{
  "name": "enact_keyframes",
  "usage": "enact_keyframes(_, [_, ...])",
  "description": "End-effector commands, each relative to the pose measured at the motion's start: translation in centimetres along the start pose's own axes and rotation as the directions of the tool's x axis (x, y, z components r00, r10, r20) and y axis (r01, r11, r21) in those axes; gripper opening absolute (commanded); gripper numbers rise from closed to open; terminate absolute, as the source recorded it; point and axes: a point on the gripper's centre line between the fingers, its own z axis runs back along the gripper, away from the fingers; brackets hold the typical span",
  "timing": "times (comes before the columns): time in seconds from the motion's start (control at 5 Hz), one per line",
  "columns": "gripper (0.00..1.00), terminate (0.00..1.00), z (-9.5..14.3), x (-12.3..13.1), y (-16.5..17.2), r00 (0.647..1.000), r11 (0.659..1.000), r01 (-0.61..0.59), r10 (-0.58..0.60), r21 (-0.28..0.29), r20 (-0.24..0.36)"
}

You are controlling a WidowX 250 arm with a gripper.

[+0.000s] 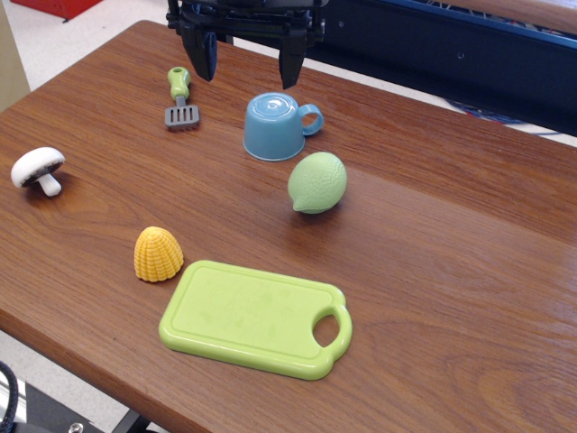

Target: Put spatula on cutting board

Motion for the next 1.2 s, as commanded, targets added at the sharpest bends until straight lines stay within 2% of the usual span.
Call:
enact_keyframes(0.0, [1.00,0.00,0.0,0.0,0.0,1.000,1.000,0.000,0.000,0.000,0.000])
enact_keyframes(0.2, [1.00,0.00,-1.6,4.0,1.4,0.995,0.996,-0.091,0.092,-0.018,0.044])
enact_keyframes(0.4, [1.00,0.00,-3.3,8.3,5.2,0.981,0.982,-0.191,0.190,0.000,0.040])
enact_keyframes(0.6, [1.00,0.00,-4.6,9.9,9.2,0.963,0.965,-0.262,0.260,0.031,0.071])
enact_keyframes(0.8, [1.00,0.00,-6.5,11.2,11.1,0.950,0.948,-0.312,0.310,0.067,0.038])
enact_keyframes(1.0, [1.00,0.00,-8.3,11.2,11.7,0.947,0.943,-0.321,0.318,0.090,0.043])
